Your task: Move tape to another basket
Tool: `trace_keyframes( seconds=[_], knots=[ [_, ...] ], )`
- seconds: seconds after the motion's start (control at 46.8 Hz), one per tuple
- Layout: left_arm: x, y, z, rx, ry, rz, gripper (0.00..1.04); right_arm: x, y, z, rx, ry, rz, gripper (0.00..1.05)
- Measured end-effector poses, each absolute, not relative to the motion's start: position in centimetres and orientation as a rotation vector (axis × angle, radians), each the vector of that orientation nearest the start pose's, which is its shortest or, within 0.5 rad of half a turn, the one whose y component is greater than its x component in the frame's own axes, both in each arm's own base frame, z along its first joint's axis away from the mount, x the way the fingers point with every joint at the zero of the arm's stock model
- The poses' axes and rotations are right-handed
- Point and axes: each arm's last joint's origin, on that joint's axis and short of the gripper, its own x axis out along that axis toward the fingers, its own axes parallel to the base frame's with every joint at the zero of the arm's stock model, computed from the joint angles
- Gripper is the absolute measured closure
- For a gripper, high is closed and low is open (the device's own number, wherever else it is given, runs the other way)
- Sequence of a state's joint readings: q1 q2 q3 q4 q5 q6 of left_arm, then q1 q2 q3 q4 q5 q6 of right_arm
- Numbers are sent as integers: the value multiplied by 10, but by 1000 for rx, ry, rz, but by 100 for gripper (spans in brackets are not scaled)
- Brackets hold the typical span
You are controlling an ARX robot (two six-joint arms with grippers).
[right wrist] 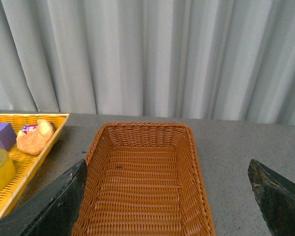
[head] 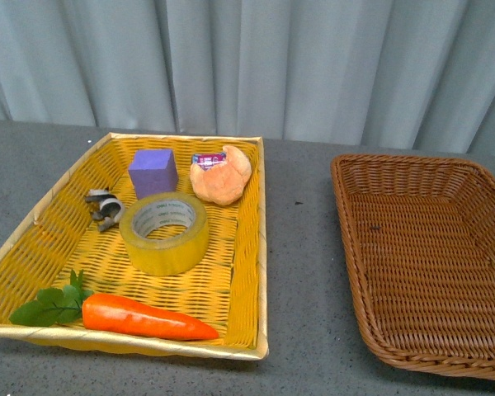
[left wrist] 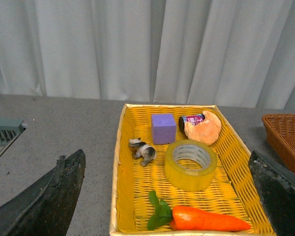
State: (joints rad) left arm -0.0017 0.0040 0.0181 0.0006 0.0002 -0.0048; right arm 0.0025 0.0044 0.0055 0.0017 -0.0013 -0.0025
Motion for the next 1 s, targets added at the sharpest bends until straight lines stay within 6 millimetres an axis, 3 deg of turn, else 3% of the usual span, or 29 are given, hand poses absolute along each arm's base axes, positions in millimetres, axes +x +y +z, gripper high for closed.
trace_keyframes(
  seconds=[1.003],
  knots=[
    [97, 0, 169, -5, -15, -2, 6, 98, 0, 165, -2, -3, 4, 9]
  ],
)
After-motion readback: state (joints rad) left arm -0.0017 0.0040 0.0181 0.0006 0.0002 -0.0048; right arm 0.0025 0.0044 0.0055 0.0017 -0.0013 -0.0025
